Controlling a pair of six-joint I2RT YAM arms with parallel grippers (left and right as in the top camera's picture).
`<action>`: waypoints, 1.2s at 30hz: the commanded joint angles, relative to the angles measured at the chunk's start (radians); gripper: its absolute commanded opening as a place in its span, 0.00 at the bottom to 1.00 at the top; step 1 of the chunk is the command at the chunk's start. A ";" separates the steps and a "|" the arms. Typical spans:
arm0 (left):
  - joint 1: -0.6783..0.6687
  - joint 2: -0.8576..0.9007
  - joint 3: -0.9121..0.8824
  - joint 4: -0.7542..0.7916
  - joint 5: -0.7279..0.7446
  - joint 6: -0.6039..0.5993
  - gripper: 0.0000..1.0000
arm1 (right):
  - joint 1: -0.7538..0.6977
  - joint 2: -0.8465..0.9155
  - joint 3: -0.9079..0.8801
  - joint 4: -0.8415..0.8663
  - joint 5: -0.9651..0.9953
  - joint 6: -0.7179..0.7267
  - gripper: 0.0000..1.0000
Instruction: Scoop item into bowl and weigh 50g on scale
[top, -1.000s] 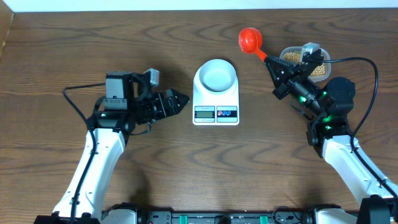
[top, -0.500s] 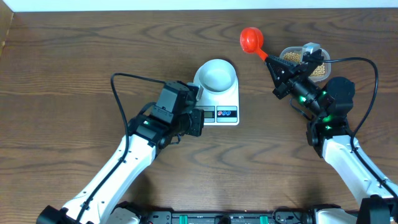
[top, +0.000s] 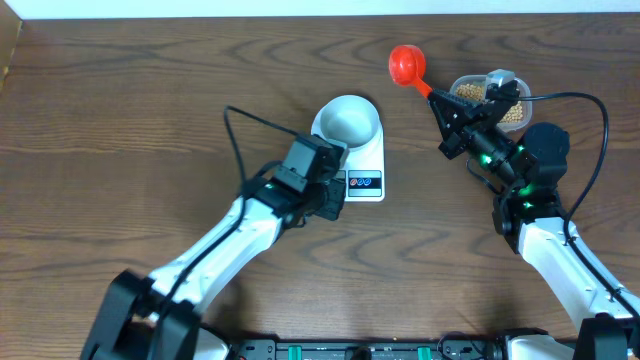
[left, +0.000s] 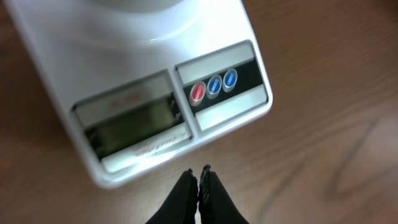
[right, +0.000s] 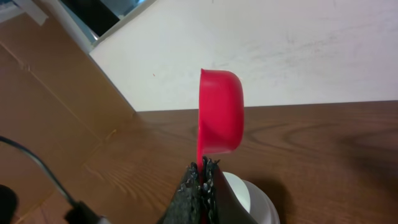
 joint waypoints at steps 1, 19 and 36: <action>-0.035 0.061 0.024 0.054 -0.020 0.040 0.07 | -0.002 0.003 0.019 -0.003 0.021 -0.015 0.01; -0.046 0.156 0.024 0.219 -0.090 0.107 0.07 | -0.002 0.003 0.019 -0.008 0.067 -0.015 0.01; -0.046 0.226 0.024 0.312 -0.090 0.146 0.07 | -0.002 0.003 0.019 -0.012 0.100 -0.015 0.01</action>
